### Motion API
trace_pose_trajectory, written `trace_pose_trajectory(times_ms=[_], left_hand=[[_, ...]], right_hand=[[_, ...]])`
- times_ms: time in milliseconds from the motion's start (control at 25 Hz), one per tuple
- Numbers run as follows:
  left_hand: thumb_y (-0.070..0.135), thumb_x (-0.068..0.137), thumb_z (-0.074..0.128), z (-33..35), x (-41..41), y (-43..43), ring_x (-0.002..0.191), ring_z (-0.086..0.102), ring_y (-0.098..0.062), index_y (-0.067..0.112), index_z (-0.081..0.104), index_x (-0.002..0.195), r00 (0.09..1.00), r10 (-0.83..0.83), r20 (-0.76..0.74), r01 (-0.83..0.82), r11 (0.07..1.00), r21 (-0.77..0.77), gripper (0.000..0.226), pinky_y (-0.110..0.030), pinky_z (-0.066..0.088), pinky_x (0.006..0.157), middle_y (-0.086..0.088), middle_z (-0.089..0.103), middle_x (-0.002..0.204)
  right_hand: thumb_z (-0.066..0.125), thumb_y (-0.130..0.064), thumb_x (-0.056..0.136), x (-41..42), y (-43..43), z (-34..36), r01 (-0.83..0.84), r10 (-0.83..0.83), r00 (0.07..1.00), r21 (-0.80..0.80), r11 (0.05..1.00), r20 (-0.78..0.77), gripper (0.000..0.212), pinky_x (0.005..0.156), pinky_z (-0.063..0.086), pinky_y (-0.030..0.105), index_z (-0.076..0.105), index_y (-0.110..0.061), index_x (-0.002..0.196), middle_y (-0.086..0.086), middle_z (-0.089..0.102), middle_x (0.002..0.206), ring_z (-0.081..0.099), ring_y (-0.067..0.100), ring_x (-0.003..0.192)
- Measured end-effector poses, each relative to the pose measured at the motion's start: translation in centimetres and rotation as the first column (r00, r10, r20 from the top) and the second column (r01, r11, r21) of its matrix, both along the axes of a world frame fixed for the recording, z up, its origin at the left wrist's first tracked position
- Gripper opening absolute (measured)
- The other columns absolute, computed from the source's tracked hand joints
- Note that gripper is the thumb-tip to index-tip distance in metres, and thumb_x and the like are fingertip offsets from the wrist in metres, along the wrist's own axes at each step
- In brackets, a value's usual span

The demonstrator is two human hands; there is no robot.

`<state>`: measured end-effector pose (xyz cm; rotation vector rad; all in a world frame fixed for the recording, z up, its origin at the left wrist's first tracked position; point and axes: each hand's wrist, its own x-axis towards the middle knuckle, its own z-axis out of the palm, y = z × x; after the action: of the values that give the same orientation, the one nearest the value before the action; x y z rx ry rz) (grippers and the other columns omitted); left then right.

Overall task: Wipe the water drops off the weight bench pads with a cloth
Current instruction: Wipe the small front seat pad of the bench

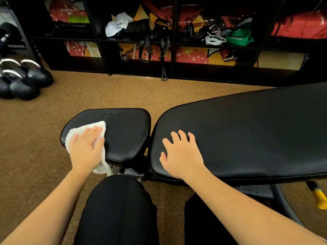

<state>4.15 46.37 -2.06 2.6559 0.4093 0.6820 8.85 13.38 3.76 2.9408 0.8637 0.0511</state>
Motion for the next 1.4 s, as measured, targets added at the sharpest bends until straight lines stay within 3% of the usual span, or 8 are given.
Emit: trace_pose_trajectory(times_ms=[240, 400, 680, 880, 1040, 1160, 1320, 1400], left_hand=[[0.026, 0.106, 0.043, -1.7, -2.8, -5.6, 0.142, 0.053, -0.016, 0.019, 0.069, 0.137, 0.891, -0.432, 0.138, 0.420, 0.901, 0.106, 0.041, -0.048, 0.032, 0.121, 0.007, 0.063, 0.145], [0.009, 0.104, 0.039, -3.1, -2.2, -4.9, 0.137, 0.056, -0.021, 0.014, 0.074, 0.130, 0.945, -0.198, 0.259, 0.206, 0.979, -0.003, 0.044, -0.060, 0.032, 0.118, 0.001, 0.067, 0.139], [0.017, 0.101, 0.033, -5.9, 0.0, -0.8, 0.120, 0.065, -0.039, 0.006, 0.081, 0.110, 0.889, 0.174, 0.424, -0.137, 0.984, -0.118, 0.050, -0.067, 0.032, 0.113, -0.017, 0.076, 0.117], [0.014, 0.100, 0.041, -5.3, 0.7, 2.9, 0.126, 0.063, -0.036, 0.000, 0.080, 0.109, 0.870, 0.251, 0.424, -0.128, 0.946, -0.299, 0.043, -0.048, 0.031, 0.121, -0.021, 0.075, 0.117], [0.021, 0.099, 0.051, -3.4, 1.4, 3.2, 0.135, 0.058, -0.024, 0.015, 0.076, 0.119, 0.796, 0.496, 0.347, -0.098, 0.671, -0.735, 0.033, -0.048, 0.037, 0.120, -0.011, 0.072, 0.130], [0.036, 0.100, 0.047, -3.3, 1.4, 2.2, 0.131, 0.057, -0.022, 0.015, 0.067, 0.134, 0.723, 0.613, 0.318, -0.114, 0.559, -0.821, 0.044, -0.048, 0.041, 0.115, -0.004, 0.064, 0.139], [0.072, 0.096, 0.037, -2.3, 1.8, -0.5, 0.123, 0.063, -0.019, 0.037, 0.052, 0.150, 0.544, 0.839, 0.029, -0.055, 0.071, -0.996, 0.066, -0.035, 0.047, 0.108, 0.007, 0.064, 0.139], [0.070, 0.101, 0.030, -1.7, 2.3, -3.0, 0.132, 0.060, -0.027, 0.030, 0.049, 0.154, 0.534, 0.844, -0.051, -0.073, -0.014, -0.997, 0.069, -0.039, 0.043, 0.114, -0.001, 0.061, 0.147]], right_hand=[[0.032, -0.049, 0.098, 0.0, 0.1, -0.1, -0.002, 0.002, 1.000, 0.000, 1.000, 0.008, 0.058, 0.119, 0.021, 0.061, 0.046, -0.020, 0.147, 0.017, 0.040, 0.157, 0.030, 0.040, 0.147], [0.031, -0.050, 0.097, 0.1, 0.1, -0.2, -0.003, 0.003, 1.000, -0.012, 1.000, 0.011, 0.059, 0.118, 0.023, 0.061, 0.048, -0.020, 0.145, 0.017, 0.043, 0.155, 0.033, 0.041, 0.146], [0.030, -0.049, 0.097, 0.1, 0.1, -0.3, -0.003, 0.004, 1.000, -0.019, 1.000, 0.015, 0.058, 0.118, 0.022, 0.061, 0.045, -0.021, 0.146, 0.017, 0.041, 0.156, 0.031, 0.040, 0.146], [0.031, -0.049, 0.097, 0.0, 0.1, -0.2, 0.002, -0.002, 1.000, -0.010, 1.000, 0.015, 0.058, 0.118, 0.022, 0.061, 0.047, -0.021, 0.145, 0.017, 0.042, 0.155, 0.032, 0.040, 0.145], [0.033, -0.049, 0.097, 0.0, 0.2, -0.2, -0.003, 0.003, 1.000, -0.016, 1.000, 0.015, 0.057, 0.118, 0.022, 0.061, 0.046, -0.020, 0.145, 0.017, 0.042, 0.154, 0.032, 0.041, 0.145], [0.034, -0.048, 0.099, -0.1, 0.2, -0.2, -0.004, 0.005, 1.000, -0.024, 1.000, 0.022, 0.056, 0.118, 0.022, 0.061, 0.045, -0.020, 0.145, 0.017, 0.042, 0.154, 0.031, 0.041, 0.145], [0.035, -0.047, 0.098, -0.1, 0.3, -0.1, -0.001, 0.002, 1.000, -0.033, 0.999, 0.024, 0.056, 0.116, 0.024, 0.062, 0.049, -0.018, 0.143, 0.018, 0.045, 0.151, 0.035, 0.042, 0.143], [0.035, -0.047, 0.096, -0.1, 0.3, -0.1, 0.000, 0.001, 1.000, -0.030, 1.000, 0.028, 0.056, 0.115, 0.026, 0.062, 0.052, -0.018, 0.141, 0.019, 0.048, 0.149, 0.038, 0.042, 0.141]])
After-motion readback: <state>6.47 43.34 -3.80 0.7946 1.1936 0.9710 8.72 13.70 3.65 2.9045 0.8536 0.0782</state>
